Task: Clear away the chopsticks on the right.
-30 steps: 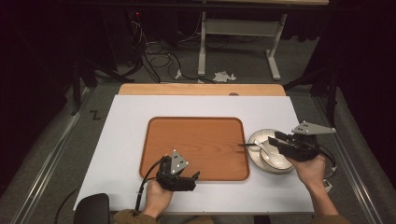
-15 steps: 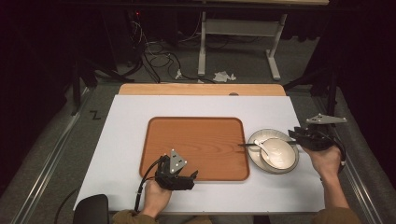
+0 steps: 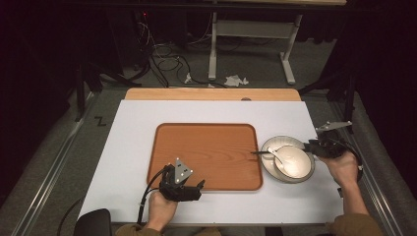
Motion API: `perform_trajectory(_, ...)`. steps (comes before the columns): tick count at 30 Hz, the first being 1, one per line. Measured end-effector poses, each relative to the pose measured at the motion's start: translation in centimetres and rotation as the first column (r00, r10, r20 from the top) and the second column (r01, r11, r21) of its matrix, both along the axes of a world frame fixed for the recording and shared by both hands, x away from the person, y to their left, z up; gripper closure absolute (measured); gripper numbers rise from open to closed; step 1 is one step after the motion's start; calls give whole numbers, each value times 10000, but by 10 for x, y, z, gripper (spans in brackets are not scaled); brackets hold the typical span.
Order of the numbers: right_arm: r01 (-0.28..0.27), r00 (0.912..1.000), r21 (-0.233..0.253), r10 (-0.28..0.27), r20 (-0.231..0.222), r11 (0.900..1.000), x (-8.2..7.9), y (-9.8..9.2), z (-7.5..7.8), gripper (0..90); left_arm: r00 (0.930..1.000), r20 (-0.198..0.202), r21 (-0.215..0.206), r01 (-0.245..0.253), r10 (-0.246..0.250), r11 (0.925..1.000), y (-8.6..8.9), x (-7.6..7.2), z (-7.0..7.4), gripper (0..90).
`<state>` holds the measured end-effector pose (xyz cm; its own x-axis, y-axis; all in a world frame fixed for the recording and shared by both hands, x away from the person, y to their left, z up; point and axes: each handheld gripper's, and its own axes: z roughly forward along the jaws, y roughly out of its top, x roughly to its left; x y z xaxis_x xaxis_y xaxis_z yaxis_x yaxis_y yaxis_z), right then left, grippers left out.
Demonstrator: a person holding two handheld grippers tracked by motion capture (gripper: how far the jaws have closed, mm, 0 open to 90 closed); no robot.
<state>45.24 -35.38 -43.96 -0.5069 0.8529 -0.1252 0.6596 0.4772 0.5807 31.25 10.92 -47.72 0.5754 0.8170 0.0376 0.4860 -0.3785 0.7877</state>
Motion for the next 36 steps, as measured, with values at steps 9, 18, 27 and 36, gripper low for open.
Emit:
perform_trajectory(9,-102,9983,158,110,-564,9998,10,-3,-10,705,9999,-27,63,-110,110,9999,1,-2,-1,164)
perform_trajectory(18,-76,9985,222,88,-538,9997,13,-4,-12,701,9999,-74,120,-94,95,9999,1,-3,-2,164)
perform_trajectory(27,-172,9984,276,187,-534,9995,14,-4,-13,725,9999,-122,168,-86,88,9998,1,-2,-3,164)
perform_trajectory(36,-231,9975,393,257,-652,9990,15,-5,-14,747,9998,-164,179,-84,87,9998,0,-2,-4,164)
